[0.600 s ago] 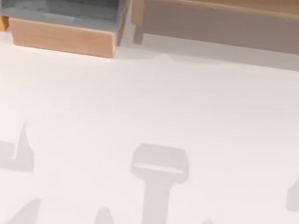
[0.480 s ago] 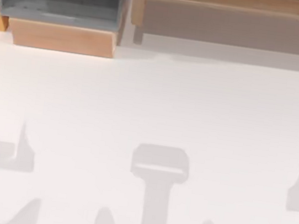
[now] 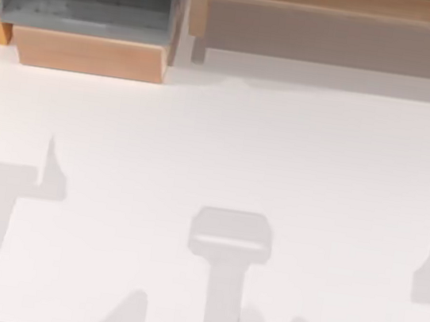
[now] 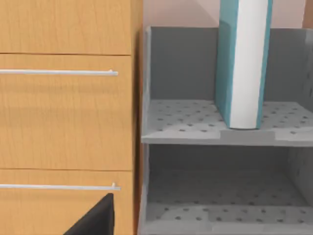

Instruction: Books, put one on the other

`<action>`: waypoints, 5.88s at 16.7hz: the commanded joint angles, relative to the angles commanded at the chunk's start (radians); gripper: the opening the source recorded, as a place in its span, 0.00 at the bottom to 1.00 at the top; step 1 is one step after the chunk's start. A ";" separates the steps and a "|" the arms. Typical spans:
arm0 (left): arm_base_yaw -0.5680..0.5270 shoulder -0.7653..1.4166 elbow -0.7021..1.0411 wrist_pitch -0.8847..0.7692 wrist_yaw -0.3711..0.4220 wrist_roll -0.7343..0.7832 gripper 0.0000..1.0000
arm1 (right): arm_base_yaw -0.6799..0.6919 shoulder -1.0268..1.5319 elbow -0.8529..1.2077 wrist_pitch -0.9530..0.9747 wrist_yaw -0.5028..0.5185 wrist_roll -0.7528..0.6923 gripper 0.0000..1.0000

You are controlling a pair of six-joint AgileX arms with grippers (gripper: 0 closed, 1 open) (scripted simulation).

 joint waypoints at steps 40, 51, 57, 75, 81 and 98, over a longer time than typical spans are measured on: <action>-0.136 1.627 1.100 0.449 -0.098 -0.002 0.70 | 0.000 0.000 0.000 0.000 0.000 0.000 1.00; -0.136 1.627 1.100 0.449 -0.098 -0.002 0.00 | 0.000 0.000 0.000 0.000 0.000 0.000 1.00; -0.136 1.627 1.100 0.449 -0.098 -0.002 0.00 | 0.000 0.000 0.000 0.000 0.000 0.000 1.00; -0.043 1.323 0.941 0.423 0.129 0.290 0.00 | 0.000 0.000 0.000 0.000 0.000 0.000 1.00; 0.206 0.951 0.695 0.364 0.479 0.919 0.00 | 0.000 0.000 0.000 0.000 0.000 0.000 1.00; 1.044 0.739 -0.060 -0.118 0.889 2.278 0.00 | 0.000 0.000 0.000 0.000 0.000 0.000 1.00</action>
